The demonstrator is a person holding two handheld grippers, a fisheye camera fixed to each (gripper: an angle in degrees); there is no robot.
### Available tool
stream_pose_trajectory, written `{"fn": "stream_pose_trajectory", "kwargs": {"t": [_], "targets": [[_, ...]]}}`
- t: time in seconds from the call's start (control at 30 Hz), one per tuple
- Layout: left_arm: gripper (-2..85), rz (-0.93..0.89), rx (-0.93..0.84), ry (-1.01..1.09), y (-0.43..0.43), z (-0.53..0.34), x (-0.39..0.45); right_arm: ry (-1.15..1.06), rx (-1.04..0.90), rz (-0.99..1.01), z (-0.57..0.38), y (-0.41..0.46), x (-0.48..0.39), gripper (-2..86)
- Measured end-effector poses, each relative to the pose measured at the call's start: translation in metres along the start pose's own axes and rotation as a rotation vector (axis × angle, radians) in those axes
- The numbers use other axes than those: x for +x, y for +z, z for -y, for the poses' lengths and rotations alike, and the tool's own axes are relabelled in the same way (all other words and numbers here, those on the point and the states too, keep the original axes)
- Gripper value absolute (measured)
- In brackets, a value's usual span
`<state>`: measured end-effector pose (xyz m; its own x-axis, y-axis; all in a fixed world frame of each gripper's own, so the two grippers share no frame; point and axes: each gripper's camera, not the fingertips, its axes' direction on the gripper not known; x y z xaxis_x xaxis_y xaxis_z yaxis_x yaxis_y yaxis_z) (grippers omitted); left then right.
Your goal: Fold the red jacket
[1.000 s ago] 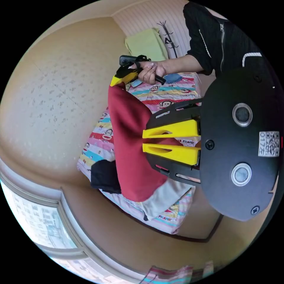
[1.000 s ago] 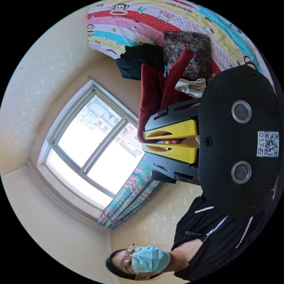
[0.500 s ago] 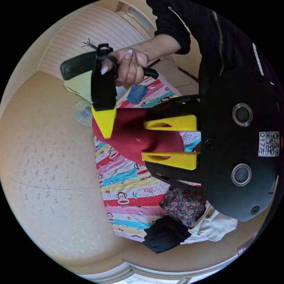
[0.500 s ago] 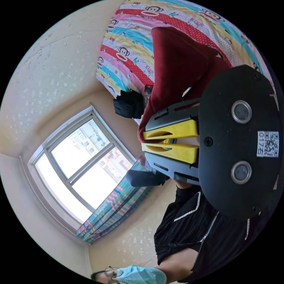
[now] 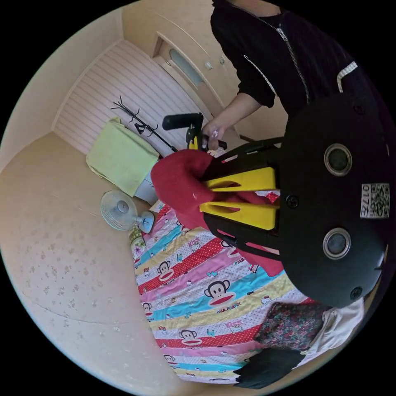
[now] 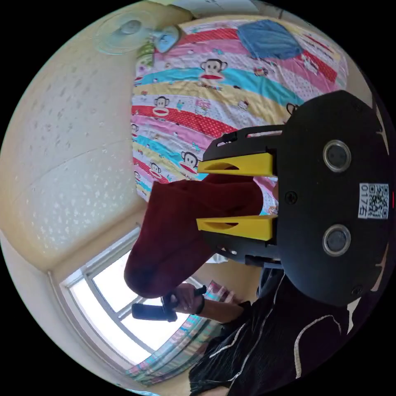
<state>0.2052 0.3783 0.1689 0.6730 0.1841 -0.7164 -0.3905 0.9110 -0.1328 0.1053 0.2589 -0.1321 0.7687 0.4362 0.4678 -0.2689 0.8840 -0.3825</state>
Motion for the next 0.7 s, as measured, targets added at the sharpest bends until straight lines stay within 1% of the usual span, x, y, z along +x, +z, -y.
{"fn": "stream_pose_trajectory", "kwargs": {"t": [0.07,0.13,0.17,0.2,0.27,0.3,0.33,0.37,0.4,0.47,0.5,0.53,0.6,0.63,0.7], "targets": [[3.2,0.002,-0.018,0.047,-0.019,0.006,-0.003,0.053,0.143,0.297,-0.024,0.01,0.017,13.7],[3.9,0.018,-0.047,0.109,-0.031,0.007,-0.008,0.018,0.231,0.388,-0.026,0.018,0.007,11.9],[4.5,0.025,-0.078,0.112,-0.037,0.004,-0.018,-0.02,0.248,0.379,-0.022,0.023,-0.004,8.2],[5.2,0.029,-0.109,0.067,-0.044,0.0,-0.035,-0.031,0.245,0.346,-0.019,0.026,-0.01,6.3],[6.7,0.037,-0.107,-0.029,-0.065,-0.014,-0.067,-0.058,0.252,0.184,-0.009,0.028,-0.034,3.4],[7.8,0.033,-0.062,-0.089,-0.09,-0.028,-0.091,-0.065,0.259,0.172,-0.007,0.027,-0.038,3.1],[8.4,0.031,-0.027,-0.123,-0.105,-0.037,-0.103,-0.079,0.297,0.212,-0.005,0.022,-0.042,2.5],[10.9,0.022,0.053,-0.19,-0.136,-0.055,-0.126,-0.083,0.326,0.264,0.0,0.018,-0.046,2.1],[13.2,0.018,0.11,-0.242,-0.163,-0.07,-0.145,-0.091,0.308,0.265,0.004,0.019,-0.05,1.9],[15.3,0.0,0.145,-0.256,-0.188,-0.08,-0.165,-0.201,0.097,0.066,0.018,0.054,-0.081,1.5],[15.4,-0.039,0.124,-0.236,-0.19,-0.077,-0.173,-0.226,0.06,0.07,0.017,0.065,-0.087,1.5],[15.6,-0.062,0.099,-0.22,-0.187,-0.074,-0.177,-0.245,0.01,0.134,0.015,0.084,-0.096,1.4],[17.1,-0.114,-0.068,-0.179,-0.154,-0.057,-0.191,-0.259,-0.017,0.222,0.009,0.104,-0.109,1.5],[17.6,-0.125,-0.12,-0.168,-0.142,-0.053,-0.194,-0.264,-0.016,0.264,0.007,0.111,-0.115,1.7],[18.2,-0.188,-0.278,-0.104,-0.099,-0.049,-0.194,-0.244,-0.019,0.286,0.008,0.117,-0.12,1.9]]}}
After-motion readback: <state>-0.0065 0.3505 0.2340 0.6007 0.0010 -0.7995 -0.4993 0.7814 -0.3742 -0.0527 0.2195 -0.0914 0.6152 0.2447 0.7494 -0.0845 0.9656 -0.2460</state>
